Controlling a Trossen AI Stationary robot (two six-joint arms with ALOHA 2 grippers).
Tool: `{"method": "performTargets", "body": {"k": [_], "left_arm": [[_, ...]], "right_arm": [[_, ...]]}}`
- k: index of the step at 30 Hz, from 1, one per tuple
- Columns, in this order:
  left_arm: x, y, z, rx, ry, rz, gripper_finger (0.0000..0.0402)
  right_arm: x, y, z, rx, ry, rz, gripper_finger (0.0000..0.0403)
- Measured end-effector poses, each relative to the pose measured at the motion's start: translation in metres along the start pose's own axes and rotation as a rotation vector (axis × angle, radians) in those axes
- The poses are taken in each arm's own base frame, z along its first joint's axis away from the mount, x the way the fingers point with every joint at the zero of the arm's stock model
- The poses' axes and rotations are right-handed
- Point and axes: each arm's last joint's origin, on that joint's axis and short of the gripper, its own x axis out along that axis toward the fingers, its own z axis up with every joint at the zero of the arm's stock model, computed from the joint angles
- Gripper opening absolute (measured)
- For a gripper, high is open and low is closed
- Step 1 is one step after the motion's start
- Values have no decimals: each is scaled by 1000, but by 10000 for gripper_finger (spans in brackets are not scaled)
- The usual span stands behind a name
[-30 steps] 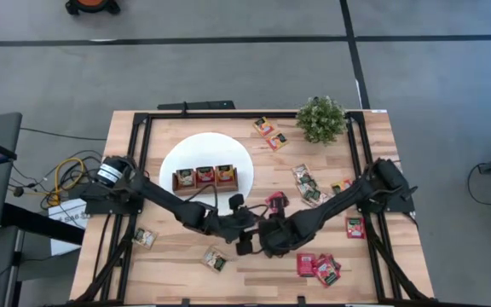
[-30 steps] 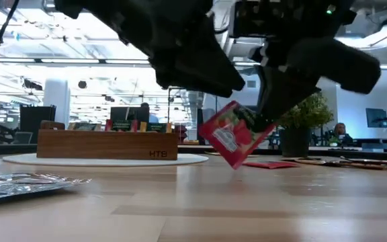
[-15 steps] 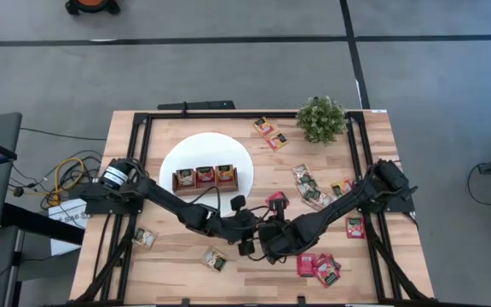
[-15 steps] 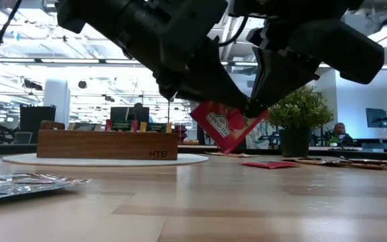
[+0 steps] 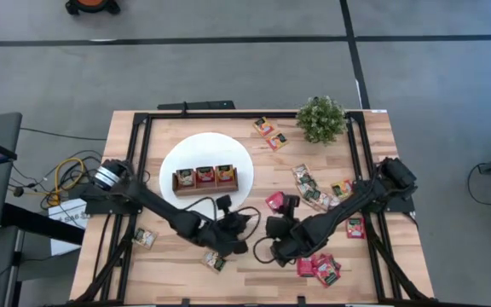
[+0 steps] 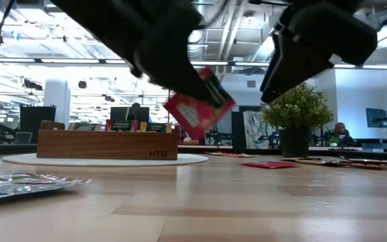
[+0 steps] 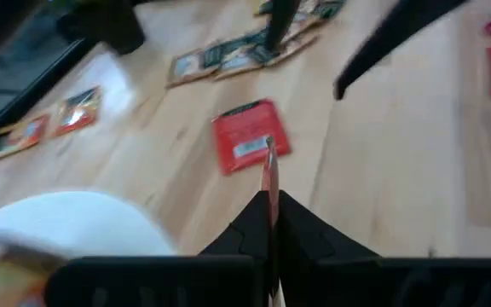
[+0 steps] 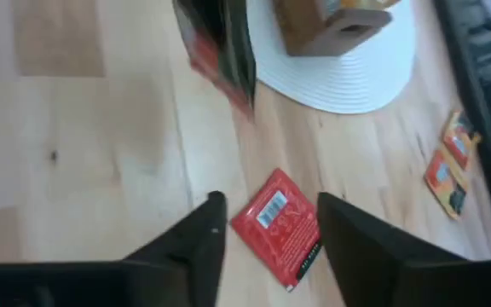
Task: Pick & Place Tea
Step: Put the red tea bag into the middle section of the wooden organizer
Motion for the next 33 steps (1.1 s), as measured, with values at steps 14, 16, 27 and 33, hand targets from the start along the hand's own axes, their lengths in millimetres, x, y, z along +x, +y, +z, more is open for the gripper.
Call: {"method": "performTargets", "body": {"k": [14,16,27,33], "left_arm": [[-76,120,-45,-259,-115,116,0],[-73,134,-56,-274,-131,111,0],[-46,170,-80,-261,-69,122,0],[-41,176,-78,-303,-67,82,0]], "right_arm": [[8,15,2,70,-187,10,220],[9,15,7,72,-208,25,214],[14,11,15,84,-229,57,188],[13,11,15,83,-230,58,178]]}}
